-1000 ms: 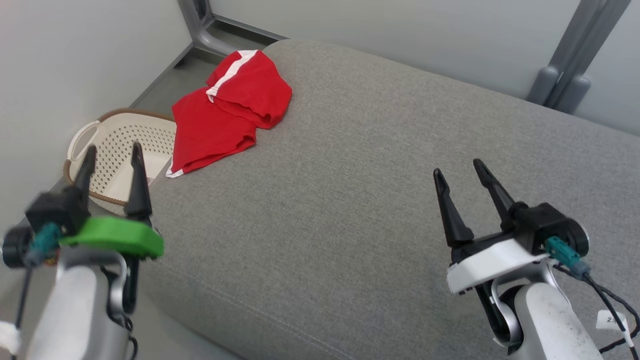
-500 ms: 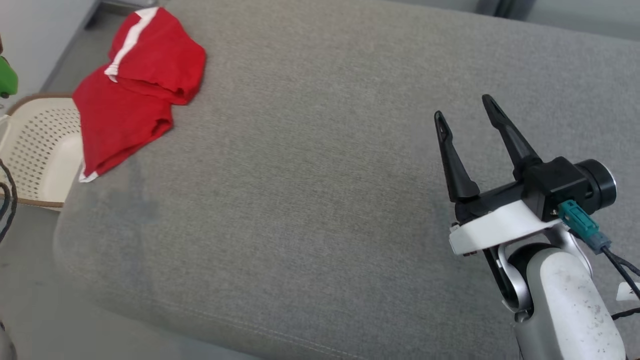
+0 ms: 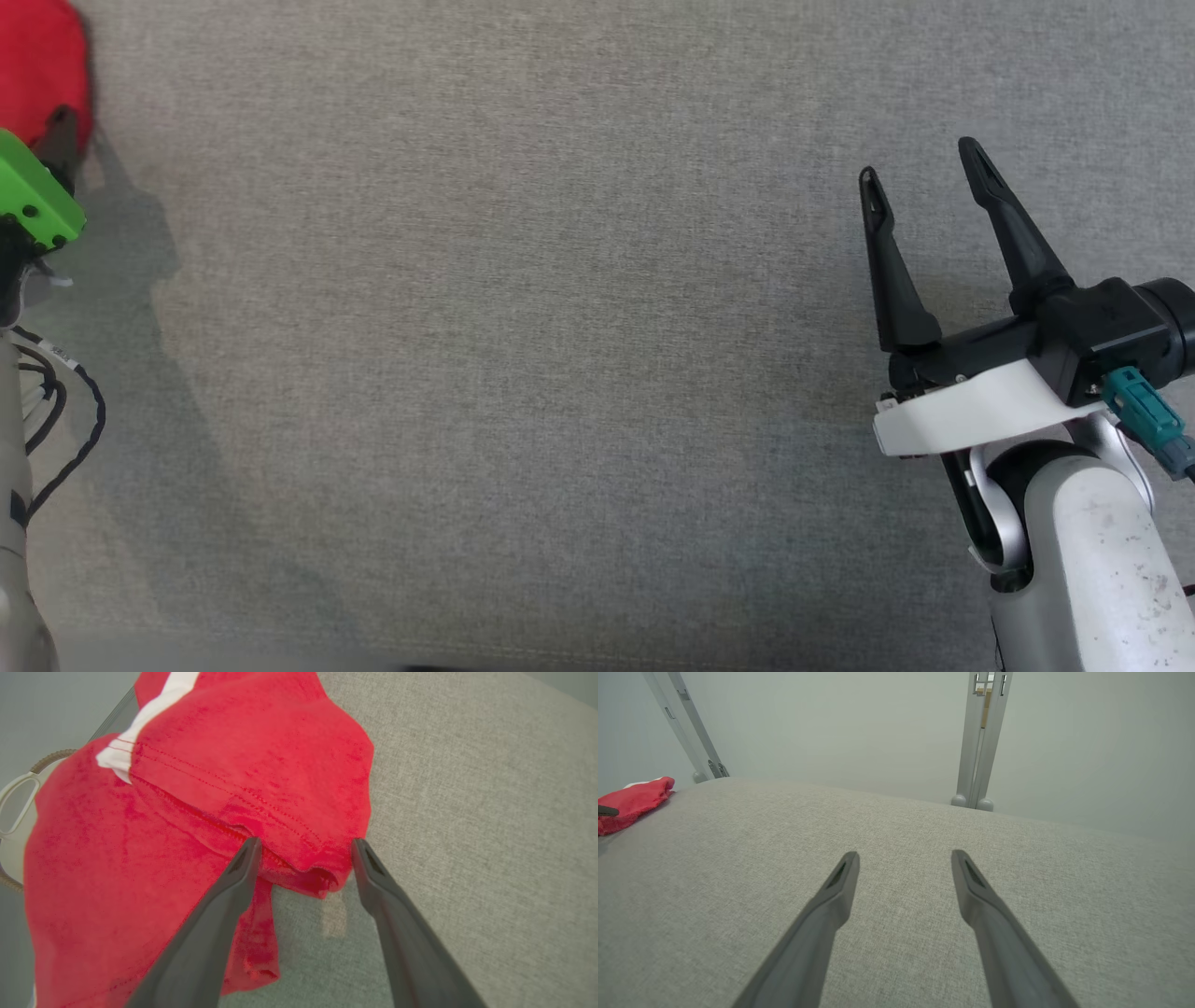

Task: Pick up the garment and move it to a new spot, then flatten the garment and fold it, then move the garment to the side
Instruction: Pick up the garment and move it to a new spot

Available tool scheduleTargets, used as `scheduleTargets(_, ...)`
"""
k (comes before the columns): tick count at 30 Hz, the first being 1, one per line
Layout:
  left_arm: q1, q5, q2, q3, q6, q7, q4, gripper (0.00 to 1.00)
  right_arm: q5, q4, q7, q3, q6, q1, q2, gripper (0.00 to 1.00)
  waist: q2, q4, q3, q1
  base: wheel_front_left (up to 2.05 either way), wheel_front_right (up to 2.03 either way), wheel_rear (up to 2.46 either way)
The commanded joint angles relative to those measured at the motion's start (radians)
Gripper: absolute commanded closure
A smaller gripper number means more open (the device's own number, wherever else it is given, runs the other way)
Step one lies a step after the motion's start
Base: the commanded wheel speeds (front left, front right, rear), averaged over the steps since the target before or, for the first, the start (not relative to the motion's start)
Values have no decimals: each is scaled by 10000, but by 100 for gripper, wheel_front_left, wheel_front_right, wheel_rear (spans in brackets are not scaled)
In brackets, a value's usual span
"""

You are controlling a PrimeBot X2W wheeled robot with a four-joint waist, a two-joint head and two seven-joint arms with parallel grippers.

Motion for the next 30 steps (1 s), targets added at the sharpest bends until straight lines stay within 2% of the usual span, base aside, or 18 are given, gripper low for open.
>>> scheduleTargets(1,-302,-24,78,36,-13,-8,68,11,-44,-36,-77,-25,-13,-47,-15,0,0,-685,672,-2,0,0,0)
scheduleTargets(2,-303,-54,70,44,-13,-12,142,27,-28,-9,-88,-30,-13,-81,-15,0,0,-681,651,-2,0,0,0)
scheduleTargets(4,-321,24,117,-20,21,-68,269,80,26,67,-154,-37,-13,-127,-16,0,0,-672,575,-2,0,0,0)
scheduleTargets(5,-344,37,133,-37,28,-82,313,100,49,118,-196,-42,-13,-133,-15,0,0,-665,530,-2,0,0,0)
scheduleTargets(9,-377,86,216,-119,6,-212,457,100,202,329,-361,3,-13,-182,-16,0,0,-679,309,-2,0,0,0)
scheduleTargets(15,-486,694,709,-588,130,-756,410,100,480,808,-699,-84,-13,-148,-18,0,0,-783,-305,-2,0,0,0)
scheduleTargets(20,-766,1482,1028,-1341,86,-1125,96,100,911,1664,-1180,-307,-13,174,-18,0,0,-1024,-1494,-2,0,0,0)
scheduleTargets(26,-1020,1853,759,-2386,-142,-964,-534,100,1405,2673,-1694,-686,-13,614,-16,0,0,-1441,-2947,-2,0,0,0)
scheduleTargets(30,-1131,1671,278,-3357,-203,-711,-1248,100,1643,3178,-1961,-895,-13,946,-16,0,0,-1862,-3801,-2,0,0,0)
